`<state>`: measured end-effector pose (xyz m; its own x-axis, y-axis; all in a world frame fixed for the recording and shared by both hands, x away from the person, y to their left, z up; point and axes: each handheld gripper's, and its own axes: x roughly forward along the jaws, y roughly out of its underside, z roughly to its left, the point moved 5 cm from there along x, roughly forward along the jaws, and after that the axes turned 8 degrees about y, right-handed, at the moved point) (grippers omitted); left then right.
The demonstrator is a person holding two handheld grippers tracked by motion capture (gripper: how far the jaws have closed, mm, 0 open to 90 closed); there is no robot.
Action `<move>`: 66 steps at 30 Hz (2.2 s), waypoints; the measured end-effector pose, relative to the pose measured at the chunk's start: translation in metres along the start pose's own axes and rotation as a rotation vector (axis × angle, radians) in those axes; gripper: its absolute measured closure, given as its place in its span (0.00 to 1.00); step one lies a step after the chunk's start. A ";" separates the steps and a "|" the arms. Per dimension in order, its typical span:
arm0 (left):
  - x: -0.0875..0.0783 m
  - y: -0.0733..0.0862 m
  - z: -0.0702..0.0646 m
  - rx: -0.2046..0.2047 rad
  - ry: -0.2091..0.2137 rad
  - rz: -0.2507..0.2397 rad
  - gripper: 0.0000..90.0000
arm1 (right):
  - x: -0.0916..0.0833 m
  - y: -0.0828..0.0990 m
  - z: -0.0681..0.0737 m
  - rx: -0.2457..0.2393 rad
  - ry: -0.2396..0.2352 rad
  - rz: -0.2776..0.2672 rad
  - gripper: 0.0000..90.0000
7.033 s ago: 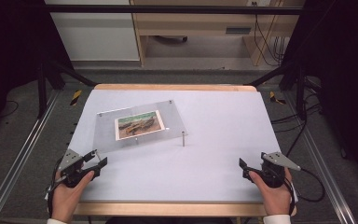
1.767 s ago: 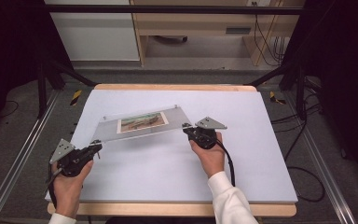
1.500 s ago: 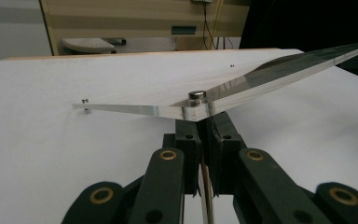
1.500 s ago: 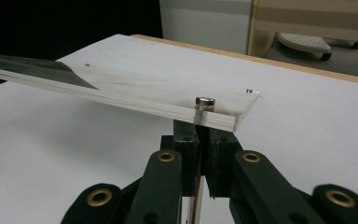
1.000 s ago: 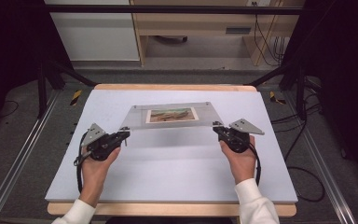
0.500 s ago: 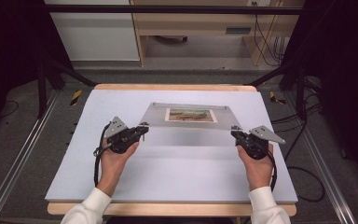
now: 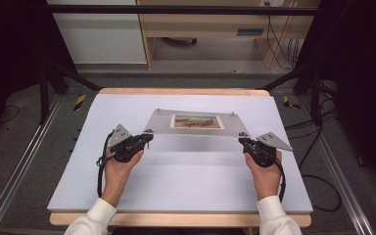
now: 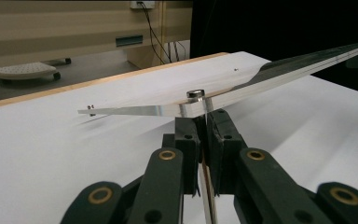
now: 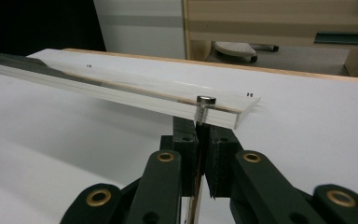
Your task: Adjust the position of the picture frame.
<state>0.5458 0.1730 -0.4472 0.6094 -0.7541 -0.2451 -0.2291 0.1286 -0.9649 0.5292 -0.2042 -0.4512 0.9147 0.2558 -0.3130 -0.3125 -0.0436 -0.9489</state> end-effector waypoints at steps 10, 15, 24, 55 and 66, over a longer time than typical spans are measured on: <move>-0.002 0.019 -0.001 -0.022 0.002 0.039 0.92 | 0.002 0.013 0.002 0.014 -0.013 0.018 0.94; -0.003 0.030 -0.008 -0.020 0.004 0.090 0.92 | 0.000 0.025 0.001 0.014 -0.029 0.068 0.94; -0.002 0.044 -0.009 -0.041 0.010 0.145 0.93 | 0.001 0.040 0.002 0.019 -0.039 0.154 0.94; 0.000 0.059 -0.011 -0.050 -0.001 0.198 0.94 | 0.003 0.056 0.004 0.011 -0.034 0.234 0.94; -0.001 0.061 -0.010 -0.061 0.007 0.205 0.94 | 0.004 0.056 0.004 0.017 -0.048 0.240 0.94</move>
<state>0.5232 0.1752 -0.5044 0.5401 -0.7205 -0.4349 -0.3934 0.2406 -0.8873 0.5138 -0.2018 -0.5055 0.8005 0.2860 -0.5267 -0.5241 -0.0924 -0.8467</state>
